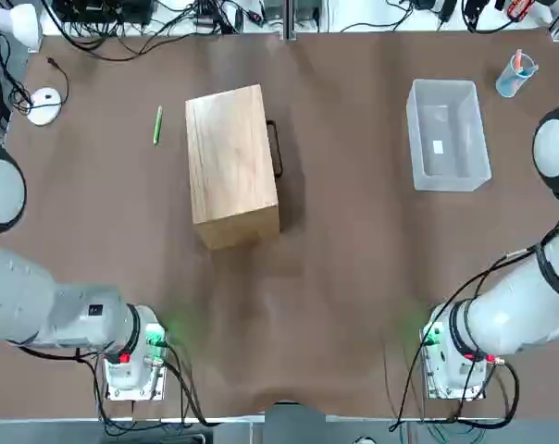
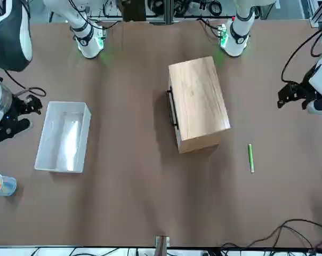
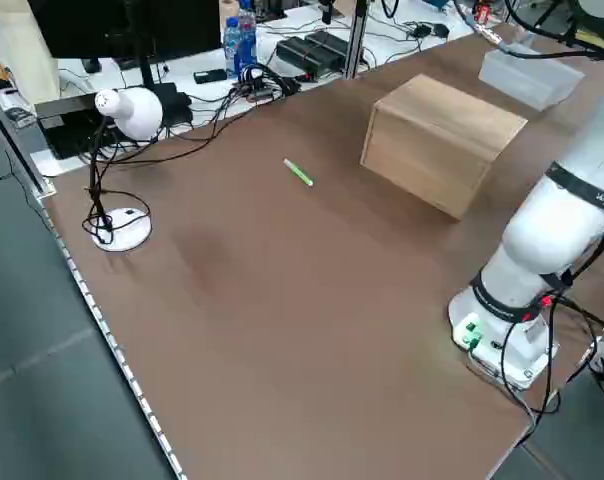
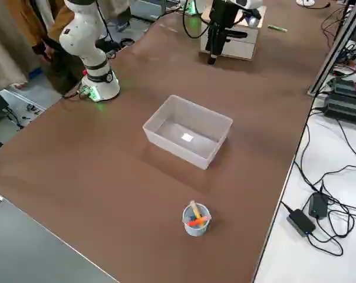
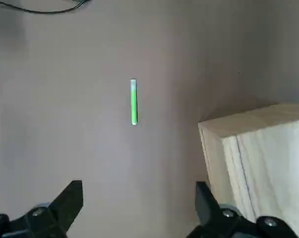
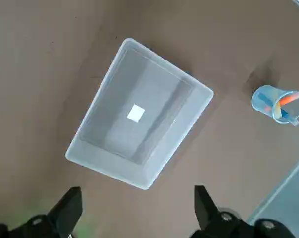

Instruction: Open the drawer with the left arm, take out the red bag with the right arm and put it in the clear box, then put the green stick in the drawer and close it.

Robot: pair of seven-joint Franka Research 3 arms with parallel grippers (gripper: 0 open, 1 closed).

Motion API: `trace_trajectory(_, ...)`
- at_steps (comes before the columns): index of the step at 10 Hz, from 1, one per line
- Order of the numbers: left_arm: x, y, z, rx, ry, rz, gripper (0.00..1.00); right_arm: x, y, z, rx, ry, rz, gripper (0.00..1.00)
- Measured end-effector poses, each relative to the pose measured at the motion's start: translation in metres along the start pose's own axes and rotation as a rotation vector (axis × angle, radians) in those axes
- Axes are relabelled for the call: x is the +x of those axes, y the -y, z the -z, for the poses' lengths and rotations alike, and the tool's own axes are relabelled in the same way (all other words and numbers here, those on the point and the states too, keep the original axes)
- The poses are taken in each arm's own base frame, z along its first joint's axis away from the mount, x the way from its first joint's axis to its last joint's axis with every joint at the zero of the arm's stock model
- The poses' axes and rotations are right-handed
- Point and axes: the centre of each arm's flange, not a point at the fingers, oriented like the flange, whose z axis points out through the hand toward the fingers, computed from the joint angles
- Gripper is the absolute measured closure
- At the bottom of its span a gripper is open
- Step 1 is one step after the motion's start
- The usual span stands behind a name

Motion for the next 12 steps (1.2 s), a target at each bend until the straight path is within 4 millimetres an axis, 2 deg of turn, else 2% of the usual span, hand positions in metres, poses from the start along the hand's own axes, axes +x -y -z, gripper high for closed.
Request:
trace_trajectory(5, 0.0, -0.01, 0.001, -0.001, 0.001, -0.011, 0.0, -0.001, -0.002, 0.0, 0.0, 0.001, -0.005, 0.0)
trace_trajectory(7, 0.0, -0.022, 0.006, -0.003, -0.009, -0.017, 0.0, -0.001, -0.001, 0.0, -0.001, 0.001, -0.003, 0.0)
trace_trajectory(8, -0.001, -0.038, 0.008, -0.006, -0.01, -0.017, 0.0, -0.001, -0.001, 0.0, -0.001, 0.001, -0.003, 0.0)
trace_trajectory(10, -0.009, -0.099, 0.008, -0.014, -0.008, 0.029, 0.0, 0.0, 0.001, 0.0, -0.001, 0.002, 0.0, 0.0)
trace_trajectory(12, -0.018, -0.158, -0.001, -0.021, 0.014, 0.035, 0.0, 0.0, 0.001, 0.0, 0.001, 0.004, -0.005, 0.0)
